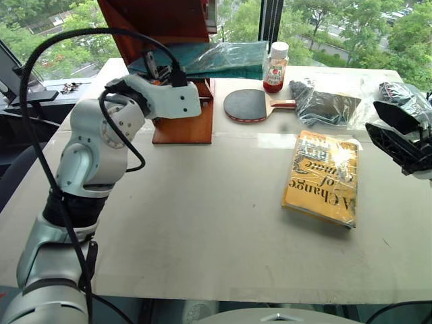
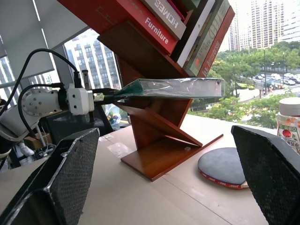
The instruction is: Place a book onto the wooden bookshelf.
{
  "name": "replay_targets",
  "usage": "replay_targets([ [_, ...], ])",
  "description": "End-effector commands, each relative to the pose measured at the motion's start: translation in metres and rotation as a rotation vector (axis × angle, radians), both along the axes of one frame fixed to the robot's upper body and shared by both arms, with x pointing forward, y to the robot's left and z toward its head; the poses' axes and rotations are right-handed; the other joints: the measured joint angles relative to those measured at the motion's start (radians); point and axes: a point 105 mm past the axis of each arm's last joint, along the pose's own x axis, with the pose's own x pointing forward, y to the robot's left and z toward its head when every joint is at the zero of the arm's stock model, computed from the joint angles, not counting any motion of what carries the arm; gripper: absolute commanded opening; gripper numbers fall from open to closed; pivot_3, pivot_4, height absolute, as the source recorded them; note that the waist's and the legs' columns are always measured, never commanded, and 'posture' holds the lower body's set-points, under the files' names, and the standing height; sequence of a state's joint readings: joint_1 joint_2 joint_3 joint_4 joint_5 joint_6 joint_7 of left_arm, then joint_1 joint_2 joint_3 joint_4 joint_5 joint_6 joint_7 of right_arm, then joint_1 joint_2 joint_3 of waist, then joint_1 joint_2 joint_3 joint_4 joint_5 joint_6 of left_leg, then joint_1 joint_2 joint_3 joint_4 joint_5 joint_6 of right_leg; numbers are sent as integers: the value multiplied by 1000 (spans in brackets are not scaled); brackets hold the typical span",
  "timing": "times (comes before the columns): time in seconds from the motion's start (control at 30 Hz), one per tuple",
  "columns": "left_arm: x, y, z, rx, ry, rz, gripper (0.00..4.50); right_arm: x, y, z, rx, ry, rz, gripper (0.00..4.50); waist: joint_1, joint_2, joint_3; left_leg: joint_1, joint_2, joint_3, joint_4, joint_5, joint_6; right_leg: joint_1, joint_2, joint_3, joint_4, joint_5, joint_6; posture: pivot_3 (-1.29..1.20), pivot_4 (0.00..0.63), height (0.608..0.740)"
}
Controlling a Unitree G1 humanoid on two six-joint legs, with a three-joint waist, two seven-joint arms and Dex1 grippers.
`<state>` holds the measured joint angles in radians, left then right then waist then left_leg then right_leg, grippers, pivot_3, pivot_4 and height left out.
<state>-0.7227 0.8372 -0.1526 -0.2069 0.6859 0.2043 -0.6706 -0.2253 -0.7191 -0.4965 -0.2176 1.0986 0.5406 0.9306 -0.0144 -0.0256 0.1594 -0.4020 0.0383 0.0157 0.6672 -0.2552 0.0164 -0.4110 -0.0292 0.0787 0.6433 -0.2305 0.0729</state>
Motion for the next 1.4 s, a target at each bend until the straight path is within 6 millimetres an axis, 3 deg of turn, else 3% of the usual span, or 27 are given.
replay_targets([
  [0.03, -7, 19, 18, 7, -50, 90, 59, -4, 1, 12, -7, -60, -5, 4500, 0, 0, 0, 0, 0, 0, 0, 0, 0, 0, 0, 0, 0, 0, 0, 0, 150, 740],
  [0.33, -8, 38, 23, 1, -71, 180, 59, -5, 1, 12, 16, -69, 22, 4500, -1, 0, 0, 0, 0, 0, 0, 0, 0, 0, 0, 0, 0, 0, 0, 0, 150, 740],
  [0.57, -8, 50, 16, -19, -31, 248, 59, -2, 0, 9, 19, -70, 22, 4500, -12, 0, 0, 1, 1, 0, 0, 0, 0, 0, 1, 0, 1, 0, 0, 0, 150, 740],
  [0.6, -8, 50, 16, -28, -32, 251, 806, -1, 0, 9, 20, -71, 21, 4500, -15, 0, 0, 1, 1, 0, 0, 0, 0, 0, 1, 0, 1, 0, 0, 0, 150, 740],
  [0.9, -11, 52, 20, -70, -60, 265, 4445, 0, -1, 5, 18, -73, 13, 4500, -18, 0, 0, 1, 1, 0, 0, 0, 0, 0, 0, 0, 1, 0, 0, 0, 150, 740],
  [1.1, -18, 54, 10, -137, -83, 237, 4445, -3, -8, -2, -3, -65, -23, 4500, -18, 0, 0, 1, 1, 0, 0, 0, 0, 0, 0, 0, 1, 0, 0, 0, 150, 740],
  [1.23, -33, 54, 19, -200, -238, 175, 4445, -11, -15, -9, -29, -52, -61, 4500, -16, 0, 0, 0, 1, 0, 0, 0, 0, 0, 0, 0, 2, 0, 0, 0, 150, 740],
  [1.3, -38, 45, 16, -418, -250, 77, 4445, -16, -18, -15, -51, -38, -79, 4500, -9, 0, 0, 0, 0, 0, 0, 0, 0, 0, -1, 0, 2, 0, 0, 0, 150, 740],
  [1.37, -42, 19, -5, -743, -84, -127, 4445, -25, -22, -29, -110, -7, -102, 4500, 5, 0, -1, 0, 0, 0, 2, 0, 0, 0, -2, 0, 2, 0, 0, 0, 150, 740],
  [1.4, -46, 6, -18, -823, 16, -213, 4445, -28, -23, -36, -131, 11, -109, 4500, 8, 0, -1, 0, 0, 0, 2, 0, 0, 1, -3, 0, 2, 0, 0, 0, 150, 740],
])
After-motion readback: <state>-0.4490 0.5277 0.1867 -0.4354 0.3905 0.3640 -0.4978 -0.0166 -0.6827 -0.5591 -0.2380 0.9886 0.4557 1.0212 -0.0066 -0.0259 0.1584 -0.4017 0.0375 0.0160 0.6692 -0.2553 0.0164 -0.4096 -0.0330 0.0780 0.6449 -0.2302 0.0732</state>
